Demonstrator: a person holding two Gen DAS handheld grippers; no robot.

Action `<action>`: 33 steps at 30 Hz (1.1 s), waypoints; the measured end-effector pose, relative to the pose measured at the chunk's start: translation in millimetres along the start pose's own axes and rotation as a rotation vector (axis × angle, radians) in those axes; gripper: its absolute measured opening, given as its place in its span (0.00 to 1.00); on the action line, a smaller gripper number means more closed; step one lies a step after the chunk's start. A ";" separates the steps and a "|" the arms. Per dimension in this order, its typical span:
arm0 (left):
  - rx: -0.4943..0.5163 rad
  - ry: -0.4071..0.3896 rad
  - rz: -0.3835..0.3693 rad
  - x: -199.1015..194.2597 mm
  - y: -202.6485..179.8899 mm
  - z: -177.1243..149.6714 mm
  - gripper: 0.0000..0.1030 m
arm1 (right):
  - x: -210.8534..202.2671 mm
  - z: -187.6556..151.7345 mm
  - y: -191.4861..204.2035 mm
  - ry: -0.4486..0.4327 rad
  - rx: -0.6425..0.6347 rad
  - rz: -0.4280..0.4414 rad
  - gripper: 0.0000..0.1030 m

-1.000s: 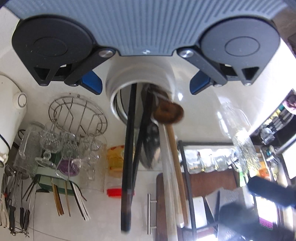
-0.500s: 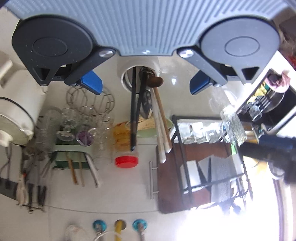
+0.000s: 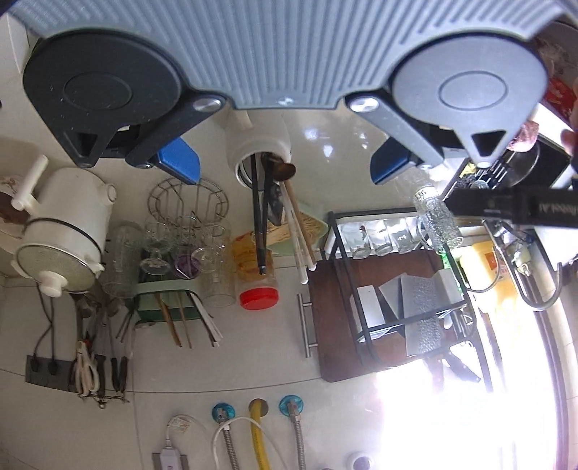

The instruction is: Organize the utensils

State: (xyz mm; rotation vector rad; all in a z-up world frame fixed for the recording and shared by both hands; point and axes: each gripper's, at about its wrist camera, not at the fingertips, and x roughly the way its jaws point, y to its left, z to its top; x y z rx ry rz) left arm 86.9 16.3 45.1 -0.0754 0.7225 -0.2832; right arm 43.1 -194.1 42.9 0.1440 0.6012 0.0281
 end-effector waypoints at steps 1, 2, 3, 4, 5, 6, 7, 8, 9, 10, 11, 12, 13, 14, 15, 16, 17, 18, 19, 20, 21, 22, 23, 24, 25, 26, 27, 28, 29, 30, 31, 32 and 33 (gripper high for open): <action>-0.002 0.002 -0.001 -1.2 1.0 -2.4 0.93 | -3.1 -1.7 0.5 0.002 0.004 -0.004 0.99; -0.002 0.006 -0.001 -3.0 1.4 -5.7 0.93 | -6.7 -3.6 0.9 0.004 0.007 -0.008 0.99; 0.000 0.009 -0.001 -4.1 1.4 -8.7 0.93 | -9.6 -5.4 1.2 0.006 0.009 -0.013 0.99; 0.003 0.012 -0.002 -4.3 1.3 -10.6 0.94 | -12.2 -7.4 1.6 0.010 0.010 -0.016 0.99; 0.005 0.016 -0.002 -5.2 1.3 -13.8 0.94 | -14.6 -9.2 1.7 0.017 0.013 -0.021 0.99; 0.006 0.023 0.001 -5.6 1.3 -16.4 0.94 | -17.7 -10.7 1.3 0.023 0.023 -0.029 0.99; 0.007 0.028 0.005 -5.2 0.9 -17.8 0.94 | -21.8 -12.6 0.6 0.027 0.036 -0.031 0.99; 0.007 0.029 0.008 -6.5 0.9 -20.8 0.94 | -25.4 -15.0 0.1 0.029 0.044 -0.028 0.99; 0.007 0.031 0.011 -7.0 0.9 -23.0 0.94 | -28.3 -17.8 0.0 0.033 0.046 -0.028 0.99; 0.005 0.036 0.013 -8.1 1.0 -26.0 0.94 | -30.3 -20.5 0.0 0.039 0.043 -0.034 0.99; 0.003 0.040 0.010 -9.0 1.6 -28.7 0.94 | -31.9 -23.4 0.6 0.042 0.041 -0.041 0.99; 0.002 0.044 0.008 -9.5 2.1 -31.0 0.94 | -33.0 -26.0 0.8 0.046 0.040 -0.044 0.99; 0.003 0.048 0.007 -9.6 2.4 -33.0 0.94 | -33.5 -28.3 0.9 0.051 0.040 -0.047 0.99; 0.006 0.051 0.008 -9.6 2.4 -34.7 0.94 | -33.7 -30.1 1.0 0.054 0.042 -0.050 0.99; 0.010 0.058 0.009 -9.4 2.3 -36.6 0.94 | -34.1 -31.3 1.2 0.055 0.044 -0.052 0.99; 0.013 0.063 0.009 -8.8 2.6 -37.8 0.94 | -34.5 -32.3 1.5 0.057 0.047 -0.056 0.99; 0.015 0.068 0.007 -8.7 2.6 -39.2 0.94 | -34.8 -33.0 1.8 0.056 0.051 -0.057 0.99; 0.017 0.071 0.006 -8.6 2.6 -39.6 0.94 | -35.3 -33.5 2.1 0.054 0.053 -0.056 0.99; 0.017 0.073 0.007 -8.2 3.2 -40.1 0.94 | -35.4 -33.8 2.7 0.054 0.054 -0.057 0.99; 0.017 0.076 0.009 -7.7 3.9 -40.4 0.94 | -35.6 -34.0 2.6 0.055 0.053 -0.058 0.99; 0.018 0.077 0.010 -7.4 4.6 -40.5 0.94 | -35.3 -34.0 2.5 0.055 0.051 -0.059 0.99; 0.018 0.077 0.012 -7.2 4.7 -40.4 0.94 | -35.2 -34.3 2.9 0.056 0.050 -0.058 0.99; 0.018 0.078 0.014 -6.8 5.3 -39.8 0.94 | -35.3 -34.5 2.9 0.056 0.051 -0.058 0.99; 0.016 0.079 0.015 -6.4 6.0 -39.7 0.94 | -35.3 -35.2 3.2 0.056 0.051 -0.057 0.99; 0.015 0.080 0.016 -6.0 6.5 -39.3 0.94 | -34.9 -35.4 3.4 0.057 0.050 -0.056 0.99; 0.016 0.081 0.018 -5.6 6.9 -39.1 0.94 | -34.8 -35.5 3.6 0.057 0.049 -0.056 0.99; 0.017 0.083 0.021 -5.4 7.3 -38.6 0.94 | -34.1 -35.4 4.3 0.057 0.050 -0.056 0.99; 0.018 0.082 0.021 -5.5 7.8 -38.0 0.94 | -33.1 -35.3 5.0 0.057 0.051 -0.055 0.99; 0.016 0.082 0.022 -5.6 8.7 -37.7 0.94 | -31.9 -34.8 5.3 0.060 0.052 -0.055 0.99; 0.013 0.083 0.022 -5.5 10.1 -37.4 0.94 | -31.0 -34.5 5.8 0.061 0.051 -0.054 0.99; 0.009 0.084 0.022 -5.2 11.0 -37.1 0.94 | -30.4 -34.3 6.7 0.063 0.046 -0.054 0.99; 0.004 0.085 0.024 -5.1 12.7 -36.9 0.94 | -29.3 -34.1 7.6 0.064 0.042 -0.055 0.99; -0.001 0.087 0.026 -4.9 14.0 -36.7 0.94 | -28.7 -34.0 8.2 0.065 0.039 -0.056 0.99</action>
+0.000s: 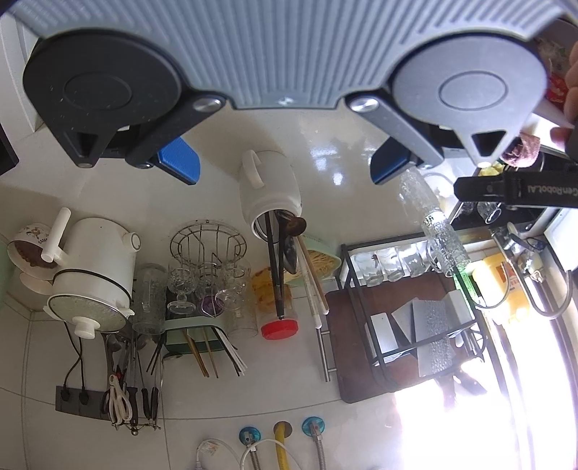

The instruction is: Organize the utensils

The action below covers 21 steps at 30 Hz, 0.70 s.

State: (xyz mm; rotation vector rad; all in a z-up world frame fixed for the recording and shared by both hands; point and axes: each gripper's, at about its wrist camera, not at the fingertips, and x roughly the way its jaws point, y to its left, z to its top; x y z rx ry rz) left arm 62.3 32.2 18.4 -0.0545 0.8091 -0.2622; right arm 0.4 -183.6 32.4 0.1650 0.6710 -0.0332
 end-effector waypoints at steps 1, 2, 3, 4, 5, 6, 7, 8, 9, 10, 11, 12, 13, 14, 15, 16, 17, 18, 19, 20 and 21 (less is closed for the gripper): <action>-0.003 0.000 0.000 -0.2 1.1 0.3 0.94 | 1.0 0.4 0.4 0.001 0.001 -0.001 0.99; -0.006 0.001 -0.001 -0.4 3.1 0.6 0.94 | 1.6 0.6 0.7 0.004 0.003 -0.002 0.99; -0.007 0.004 0.001 -0.4 4.8 0.9 0.94 | 2.2 0.7 1.2 0.006 0.004 0.000 0.99; -0.007 0.006 0.004 -0.1 6.3 1.0 0.94 | 3.1 0.9 2.0 0.009 0.004 0.000 0.99; -0.007 0.010 0.007 0.5 7.6 1.5 0.94 | 3.5 1.0 3.4 0.011 0.004 -0.002 0.99; -0.004 0.013 0.010 1.2 8.8 2.1 0.94 | 4.1 1.2 4.2 0.010 0.004 -0.002 0.99; -0.001 0.018 0.013 1.8 10.2 2.8 0.94 | 4.6 1.5 5.2 0.011 0.006 -0.004 0.99; 0.002 0.021 0.015 2.1 10.9 4.1 0.94 | 5.0 2.0 5.8 0.011 0.011 -0.006 0.99; 0.003 0.019 0.015 1.9 11.9 5.7 0.94 | 5.3 2.7 6.3 0.010 0.018 -0.007 0.99; 0.005 0.019 0.016 1.6 12.7 7.0 0.94 | 5.2 3.3 6.9 0.008 0.024 -0.007 0.99; 0.006 0.020 0.017 1.6 13.5 8.2 0.94 | 5.1 3.5 7.3 0.005 0.027 -0.006 0.99; 0.006 0.022 0.016 1.4 14.2 8.9 0.94 | 5.0 3.4 8.1 0.004 0.028 -0.007 0.99; 0.006 0.024 0.013 1.3 14.7 9.4 0.94 | 5.3 3.0 8.8 0.004 0.029 -0.009 0.99; 0.008 0.025 0.012 1.1 15.0 9.8 0.94 | 5.3 2.7 9.4 0.005 0.032 -0.013 0.99; 0.012 0.026 0.010 0.9 15.2 10.3 0.94 | 5.3 2.3 8.9 0.005 0.037 -0.013 0.99; 0.016 0.028 0.009 0.6 14.8 10.4 0.94 | 5.4 1.9 9.2 0.006 0.040 -0.012 0.99; 0.022 0.030 0.008 0.2 14.2 10.6 0.94 | 5.3 1.2 9.4 0.007 0.043 -0.014 0.99; 0.028 0.032 0.007 -0.3 13.4 10.8 0.94 | 5.7 0.4 9.4 0.009 0.045 -0.017 0.99; 0.032 0.035 0.005 -0.8 12.5 10.5 0.94 | 5.5 -0.4 9.5 0.012 0.048 -0.019 0.99; 0.037 0.035 -0.003 -1.4 12.0 10.5 0.94 | 5.1 -1.1 9.8 0.014 0.050 -0.018 0.99; 0.041 0.034 -0.008 -1.9 11.1 10.4 0.94 | 4.4 -1.7 10.3 0.014 0.050 -0.018 0.99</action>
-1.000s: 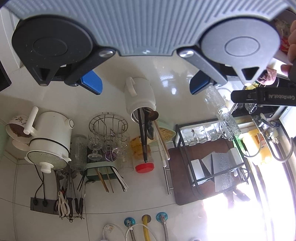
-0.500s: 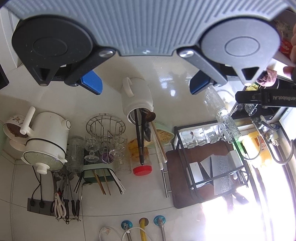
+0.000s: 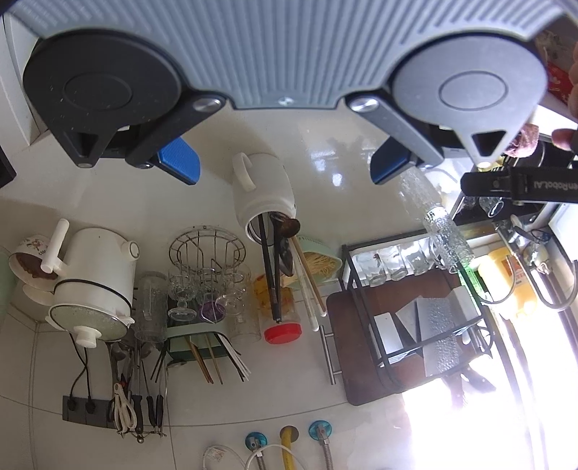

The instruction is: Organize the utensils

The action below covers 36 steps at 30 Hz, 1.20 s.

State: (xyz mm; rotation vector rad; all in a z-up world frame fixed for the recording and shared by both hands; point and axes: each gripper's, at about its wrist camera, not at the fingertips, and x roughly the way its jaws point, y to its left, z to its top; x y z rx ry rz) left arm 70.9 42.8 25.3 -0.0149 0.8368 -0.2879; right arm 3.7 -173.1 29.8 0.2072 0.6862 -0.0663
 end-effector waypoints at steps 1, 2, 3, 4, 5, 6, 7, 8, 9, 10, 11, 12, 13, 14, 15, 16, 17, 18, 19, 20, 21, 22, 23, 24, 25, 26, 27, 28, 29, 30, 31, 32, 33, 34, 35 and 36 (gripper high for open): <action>0.004 0.000 -0.002 -0.3 -0.7 0.1 0.94 | -0.5 -0.2 0.2 0.001 -0.002 -0.002 0.99; 0.006 -0.001 -0.005 -0.4 -1.0 -0.3 0.94 | -1.2 -0.6 0.6 0.001 -0.005 -0.005 0.99; 0.005 -0.001 -0.008 -0.5 -1.0 -0.8 0.94 | -1.9 -0.9 0.8 0.001 -0.006 -0.006 0.99; 0.003 0.000 -0.011 -0.2 -0.8 -1.3 0.94 | -2.2 -1.2 1.0 0.003 -0.005 -0.008 0.99; 0.002 0.005 -0.013 0.2 -0.6 -1.6 0.94 | -2.8 -1.7 1.2 0.003 -0.004 -0.010 0.99; 0.002 0.007 -0.015 0.4 -0.2 -2.0 0.94 | -3.3 -2.0 1.4 0.002 -0.004 -0.011 0.99; 0.003 0.008 -0.016 0.5 0.0 -2.5 0.94 | -3.7 -2.4 1.7 0.002 -0.003 -0.014 0.99; 0.007 0.010 -0.016 0.8 0.1 -2.7 0.94 | -4.4 -2.7 1.8 0.001 -0.002 -0.016 0.99; 0.009 0.010 -0.016 1.0 0.6 -2.7 0.94 | -5.1 -2.6 1.8 -0.001 0.000 -0.017 0.99; 0.011 0.011 -0.015 1.1 0.8 -2.6 0.94 | -5.9 -2.9 1.7 -0.003 0.002 -0.017 0.99; 0.012 0.012 -0.013 1.1 0.6 -2.6 0.94 | -6.8 -3.1 1.8 -0.006 0.003 -0.018 0.99; 0.014 0.010 -0.011 0.4 0.3 -2.7 0.94 | -7.7 -3.2 1.8 -0.008 0.004 -0.020 0.99; 0.017 0.009 -0.011 -0.2 -0.1 -2.9 0.94 | -8.2 -3.7 1.6 -0.010 0.005 -0.022 0.99; 0.022 0.011 -0.013 0.0 -0.8 -2.8 0.94 | -8.3 -4.4 1.0 -0.008 0.007 -0.025 0.99; 0.026 0.014 -0.015 0.2 -1.4 -2.4 0.94 | -8.4 -4.9 0.2 -0.006 0.010 -0.026 0.99; 0.027 0.013 -0.014 0.0 -1.7 -2.0 0.94 | -8.4 -5.3 -0.3 -0.006 0.010 -0.025 0.99; 0.027 0.009 -0.014 -0.4 -1.9 -1.7 0.94 | -8.4 -5.3 -0.4 -0.006 0.010 -0.026 0.99; 0.028 0.006 -0.014 -0.7 -2.7 -1.9 0.94 | -8.3 -5.3 -0.5 -0.006 0.009 -0.028 0.99; 0.029 0.006 -0.014 -0.6 -2.5 -1.4 0.94 | -8.2 -5.2 -0.5 -0.006 0.008 -0.029 0.99; 0.030 0.007 -0.014 -0.2 -2.6 -1.5 0.94 | -8.2 -5.2 -0.6 -0.006 0.007 -0.028 0.99; 0.027 0.007 -0.016 0.0 -2.6 -1.6 0.94 | -8.1 -5.2 -0.6 -0.005 0.005 -0.029 0.99; 0.025 0.008 -0.017 0.3 -2.4 -1.9 0.94 | -8.0 -5.0 -0.5 -0.004 0.003 -0.031 0.99; 0.025 0.010 -0.017 0.8 -2.6 -2.0 0.94 | -8.1 -4.9 -0.8 -0.004 0.003 -0.032 0.99; 0.024 0.010 -0.015 1.0 -3.0 -2.3 0.94 | -8.0 -5.0 -0.7 -0.004 0.002 -0.031 0.99; 0.024 0.010 -0.014 1.5 -3.6 -2.4 0.94 | -8.0 -5.1 -0.6 -0.004 0.000 -0.032 0.99; 0.023 0.011 -0.013 1.9 -4.0 -2.4 0.94 | -7.8 -5.1 -0.4 -0.004 -0.003 -0.034 0.99; 0.023 0.012 -0.014 2.3 -4.1 -2.2 0.94 | -7.4 -5.1 -0.8 -0.004 -0.006 -0.036 0.99; 0.022 0.013 -0.013 2.9 -4.1 -2.0 0.94 | -7.1 -5.0 -1.3 -0.004 -0.005 -0.036 0.99; 0.021 0.014 -0.012 3.4 -3.7 -1.6 0.94 | -6.8 -4.4 -1.7 -0.005 -0.002 -0.035 0.99; 0.021 0.015 -0.012 4.2 -3.7 -1.5 0.94 | -7.0 -4.8 -2.1 -0.006 -0.002 -0.034 0.99; 0.021 0.016 -0.012 5.1 -3.9 -1.5 0.94 | -6.9 -4.7 -2.8 -0.008 -0.003 -0.034 0.99; 0.021 0.017 -0.011 5.7 -4.2 -1.4 0.94 | -6.4 -4.5 -3.4 -0.008 -0.005 -0.033 0.99; 0.023 0.018 -0.008 6.5 -4.6 -1.3 0.94 | -5.8 -4.1 -4.5 -0.006 -0.008 -0.035 0.99; 0.024 0.019 -0.004 7.3 -5.0 -1.1 0.94 | -5.7 -3.9 -5.3 -0.007 -0.009 -0.037 0.99; 0.024 0.019 0.000 7.9 -5.5 -0.8 0.94 | -5.6 -3.7 -6.6 -0.007 -0.008 -0.036 0.99; 0.025 0.019 0.004 8.3 -6.0 -0.6 0.94 | -5.1 -3.4 -7.8 -0.006 -0.008 -0.033 0.99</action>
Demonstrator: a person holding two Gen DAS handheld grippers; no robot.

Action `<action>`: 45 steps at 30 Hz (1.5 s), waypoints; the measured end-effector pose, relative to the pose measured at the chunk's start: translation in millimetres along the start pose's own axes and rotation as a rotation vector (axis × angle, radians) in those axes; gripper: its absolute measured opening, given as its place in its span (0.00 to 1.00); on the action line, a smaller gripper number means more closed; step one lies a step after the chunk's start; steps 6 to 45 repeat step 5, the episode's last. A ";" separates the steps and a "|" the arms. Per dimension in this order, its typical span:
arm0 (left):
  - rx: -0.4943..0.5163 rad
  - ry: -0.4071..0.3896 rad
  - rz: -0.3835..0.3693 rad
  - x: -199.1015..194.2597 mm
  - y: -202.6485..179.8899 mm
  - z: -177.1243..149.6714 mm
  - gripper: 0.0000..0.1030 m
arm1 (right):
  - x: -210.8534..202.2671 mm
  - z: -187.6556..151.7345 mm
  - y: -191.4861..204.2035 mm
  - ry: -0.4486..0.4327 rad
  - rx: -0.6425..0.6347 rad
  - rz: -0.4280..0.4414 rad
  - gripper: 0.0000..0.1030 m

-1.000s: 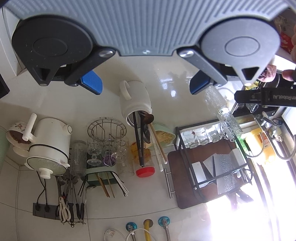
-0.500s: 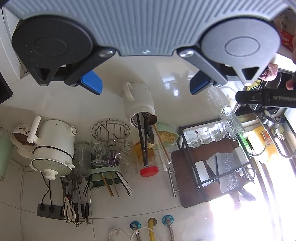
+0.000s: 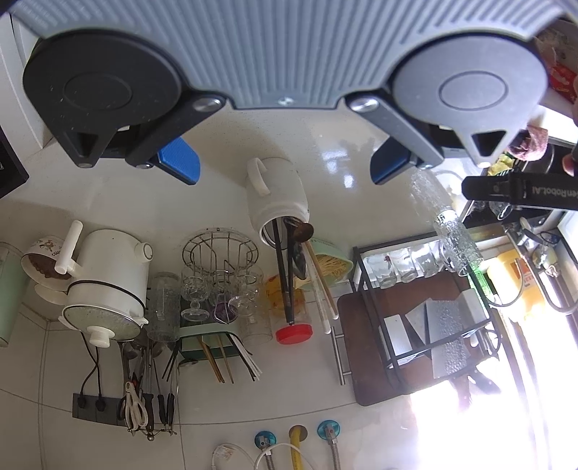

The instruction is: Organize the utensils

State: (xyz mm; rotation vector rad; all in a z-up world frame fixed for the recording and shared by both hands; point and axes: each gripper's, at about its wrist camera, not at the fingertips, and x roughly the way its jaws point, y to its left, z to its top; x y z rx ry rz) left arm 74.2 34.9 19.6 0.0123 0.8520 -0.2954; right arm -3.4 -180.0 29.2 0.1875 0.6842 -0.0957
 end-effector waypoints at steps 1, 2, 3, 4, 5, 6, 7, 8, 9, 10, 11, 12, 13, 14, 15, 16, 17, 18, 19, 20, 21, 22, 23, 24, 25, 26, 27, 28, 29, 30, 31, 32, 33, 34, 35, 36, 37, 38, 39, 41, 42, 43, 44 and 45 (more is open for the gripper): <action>-0.001 0.000 0.001 0.2 -0.5 0.0 0.94 | 0.3 0.2 -0.5 0.001 -0.003 0.000 0.99; -0.002 0.001 0.001 0.4 -0.8 0.0 0.94 | -0.1 0.3 -0.7 -0.001 -0.008 -0.001 0.99; -0.005 0.003 0.002 0.5 -1.1 -0.1 0.94 | -0.2 0.3 -0.8 -0.003 -0.012 -0.001 0.99; -0.005 0.004 0.003 0.9 -1.0 -0.1 0.94 | -0.1 0.3 -1.4 -0.004 -0.012 -0.003 0.99; -0.004 0.010 0.002 1.5 -1.1 -0.4 0.94 | 0.1 0.4 -2.0 -0.005 -0.008 -0.004 0.99; -0.004 0.010 0.002 1.5 -1.1 -0.4 0.94 | 0.1 0.4 -2.0 -0.005 -0.008 -0.004 0.99; -0.004 0.010 0.002 1.5 -1.1 -0.4 0.94 | 0.1 0.4 -2.0 -0.005 -0.008 -0.004 0.99; -0.004 0.010 0.002 1.5 -1.1 -0.4 0.94 | 0.1 0.4 -2.0 -0.005 -0.008 -0.004 0.99; -0.004 0.010 0.002 1.5 -1.1 -0.4 0.94 | 0.1 0.4 -2.0 -0.005 -0.008 -0.004 0.99; -0.004 0.010 0.002 1.5 -1.1 -0.4 0.94 | 0.1 0.4 -2.0 -0.005 -0.008 -0.004 0.99; -0.004 0.010 0.002 1.5 -1.1 -0.4 0.94 | 0.1 0.4 -2.0 -0.005 -0.008 -0.004 0.99; -0.004 0.010 0.002 1.5 -1.1 -0.4 0.94 | 0.1 0.4 -2.0 -0.005 -0.008 -0.004 0.99; -0.004 0.010 0.002 1.5 -1.1 -0.4 0.94 | 0.1 0.4 -2.0 -0.005 -0.008 -0.004 0.99; -0.004 0.010 0.002 1.5 -1.1 -0.4 0.94 | 0.1 0.4 -2.0 -0.005 -0.008 -0.004 0.99; -0.004 0.010 0.002 1.5 -1.1 -0.4 0.94 | 0.1 0.4 -2.0 -0.005 -0.008 -0.004 0.99; -0.004 0.010 0.002 1.5 -1.1 -0.4 0.94 | 0.1 0.4 -2.0 -0.005 -0.008 -0.004 0.99; -0.004 0.010 0.002 1.5 -1.1 -0.4 0.94 | 0.1 0.4 -2.0 -0.005 -0.008 -0.004 0.99; -0.004 0.010 0.002 1.5 -1.1 -0.4 0.94 | 0.1 0.4 -2.0 -0.005 -0.008 -0.004 0.99; -0.004 0.010 0.002 1.5 -1.1 -0.4 0.94 | 0.1 0.4 -2.0 -0.005 -0.008 -0.004 0.99; -0.004 0.010 0.002 1.5 -1.1 -0.4 0.94 | 0.1 0.4 -2.0 -0.005 -0.008 -0.004 0.99; -0.004 0.010 0.002 1.5 -1.1 -0.4 0.94 | 0.1 0.4 -2.0 -0.005 -0.008 -0.004 0.99; -0.004 0.010 0.002 1.5 -1.1 -0.4 0.94 | 0.1 0.4 -2.0 -0.005 -0.008 -0.004 0.99; -0.004 0.010 0.002 1.5 -1.1 -0.4 0.94 | 0.1 0.4 -2.0 -0.005 -0.008 -0.004 0.99; -0.004 0.010 0.002 1.5 -1.1 -0.4 0.94 | 0.1 0.4 -2.0 -0.005 -0.008 -0.004 0.99; -0.004 0.010 0.002 1.5 -1.1 -0.4 0.94 | 0.1 0.4 -2.0 -0.005 -0.008 -0.004 0.99; -0.004 0.010 0.002 1.5 -1.1 -0.4 0.94 | 0.1 0.4 -2.0 -0.005 -0.008 -0.004 0.99; -0.004 0.010 0.002 1.5 -1.1 -0.4 0.94 | 0.1 0.4 -2.0 -0.005 -0.008 -0.004 0.99; -0.004 0.010 0.002 1.5 -1.1 -0.4 0.94 | 0.1 0.4 -2.0 -0.005 -0.008 -0.004 0.99; -0.004 0.010 0.002 1.5 -1.1 -0.4 0.94 | 0.1 0.4 -2.0 -0.005 -0.008 -0.004 0.99; -0.004 0.010 0.002 1.5 -1.1 -0.4 0.94 | 0.1 0.4 -2.0 -0.005 -0.008 -0.004 0.99; -0.004 0.010 0.002 1.5 -1.1 -0.4 0.94 | 0.1 0.4 -2.0 -0.005 -0.008 -0.004 0.99; -0.004 0.010 0.002 1.5 -1.1 -0.4 0.94 | 0.1 0.4 -2.0 -0.005 -0.008 -0.004 0.99; -0.004 0.010 0.002 1.5 -1.1 -0.4 0.94 | 0.1 0.4 -2.0 -0.005 -0.008 -0.004 0.99; -0.004 0.010 0.002 1.5 -1.1 -0.4 0.94 | 0.1 0.4 -2.0 -0.005 -0.008 -0.004 0.99; -0.004 0.010 0.002 1.5 -1.1 -0.4 0.94 | 0.1 0.4 -2.0 -0.005 -0.008 -0.004 0.99; -0.004 0.010 0.002 1.5 -1.1 -0.4 0.94 | 0.1 0.4 -2.0 -0.005 -0.008 -0.004 0.99; -0.004 0.010 0.002 1.5 -1.1 -0.4 0.94 | 0.1 0.4 -2.0 -0.005 -0.008 -0.004 0.99; -0.004 0.010 0.002 1.5 -1.1 -0.4 0.94 | 0.1 0.4 -2.0 -0.005 -0.008 -0.004 0.99; -0.004 0.010 0.002 1.5 -1.1 -0.4 0.94 | 0.1 0.4 -2.0 -0.005 -0.008 -0.004 0.99; -0.004 0.010 0.002 1.5 -1.1 -0.4 0.94 | 0.1 0.4 -2.0 -0.005 -0.008 -0.004 0.99; -0.004 0.010 0.002 1.5 -1.1 -0.4 0.94 | 0.1 0.4 -2.0 -0.005 -0.008 -0.004 0.99; -0.004 0.010 0.002 1.5 -1.1 -0.4 0.94 | 0.1 0.4 -2.0 -0.005 -0.008 -0.004 0.99; -0.004 0.010 0.002 1.5 -1.1 -0.4 0.94 | 0.1 0.4 -2.0 -0.005 -0.008 -0.004 0.99; -0.004 0.010 0.002 1.5 -1.1 -0.4 0.94 | 0.1 0.4 -2.0 -0.005 -0.008 -0.004 0.99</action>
